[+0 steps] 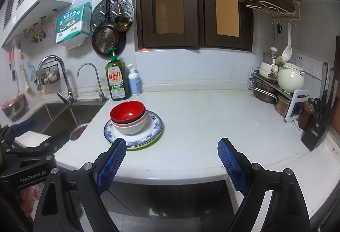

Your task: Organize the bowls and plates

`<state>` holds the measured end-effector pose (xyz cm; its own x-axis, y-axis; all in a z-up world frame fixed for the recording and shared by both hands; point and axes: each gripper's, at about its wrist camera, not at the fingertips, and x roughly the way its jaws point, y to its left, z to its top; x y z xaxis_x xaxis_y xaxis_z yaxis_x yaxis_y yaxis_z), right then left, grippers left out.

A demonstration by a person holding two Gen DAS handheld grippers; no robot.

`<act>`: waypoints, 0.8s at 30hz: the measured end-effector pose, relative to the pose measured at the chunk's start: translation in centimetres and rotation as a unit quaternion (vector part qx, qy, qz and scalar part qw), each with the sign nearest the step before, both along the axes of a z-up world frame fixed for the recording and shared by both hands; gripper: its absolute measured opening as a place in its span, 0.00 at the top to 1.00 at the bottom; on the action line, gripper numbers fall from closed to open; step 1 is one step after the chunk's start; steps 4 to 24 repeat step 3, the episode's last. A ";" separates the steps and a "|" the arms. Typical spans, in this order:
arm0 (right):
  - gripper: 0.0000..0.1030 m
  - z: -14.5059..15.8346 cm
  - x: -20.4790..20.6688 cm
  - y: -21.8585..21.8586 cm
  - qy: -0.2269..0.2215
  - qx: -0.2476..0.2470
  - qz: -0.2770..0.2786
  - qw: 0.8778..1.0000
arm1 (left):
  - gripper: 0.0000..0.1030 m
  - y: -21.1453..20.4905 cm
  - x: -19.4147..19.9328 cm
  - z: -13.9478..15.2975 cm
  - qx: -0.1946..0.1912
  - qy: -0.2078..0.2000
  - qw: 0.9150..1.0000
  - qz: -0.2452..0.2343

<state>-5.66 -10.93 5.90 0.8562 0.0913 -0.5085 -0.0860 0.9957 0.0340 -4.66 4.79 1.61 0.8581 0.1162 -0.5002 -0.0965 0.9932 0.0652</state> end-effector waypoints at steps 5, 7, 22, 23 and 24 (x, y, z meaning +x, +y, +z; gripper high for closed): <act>0.14 -0.1 0.0 -0.1 0.000 0.001 0.001 1.000 | 0.00 -0.1 0.0 0.0 0.000 -0.001 1.000 0.000; 0.14 -0.1 0.0 -0.1 0.000 0.001 0.001 1.000 | 0.00 -0.1 0.0 0.0 0.000 -0.001 1.000 0.000; 0.14 -0.1 0.0 -0.1 0.000 0.001 0.001 1.000 | 0.00 -0.1 0.0 0.0 0.000 -0.001 1.000 0.000; 0.14 -0.1 0.0 -0.1 0.000 0.001 0.001 1.000 | 0.00 -0.1 0.0 0.0 0.000 -0.001 1.000 0.000; 0.14 -0.1 0.0 -0.1 0.000 0.001 0.001 1.000 | 0.00 -0.1 0.0 0.0 0.000 -0.001 1.000 0.000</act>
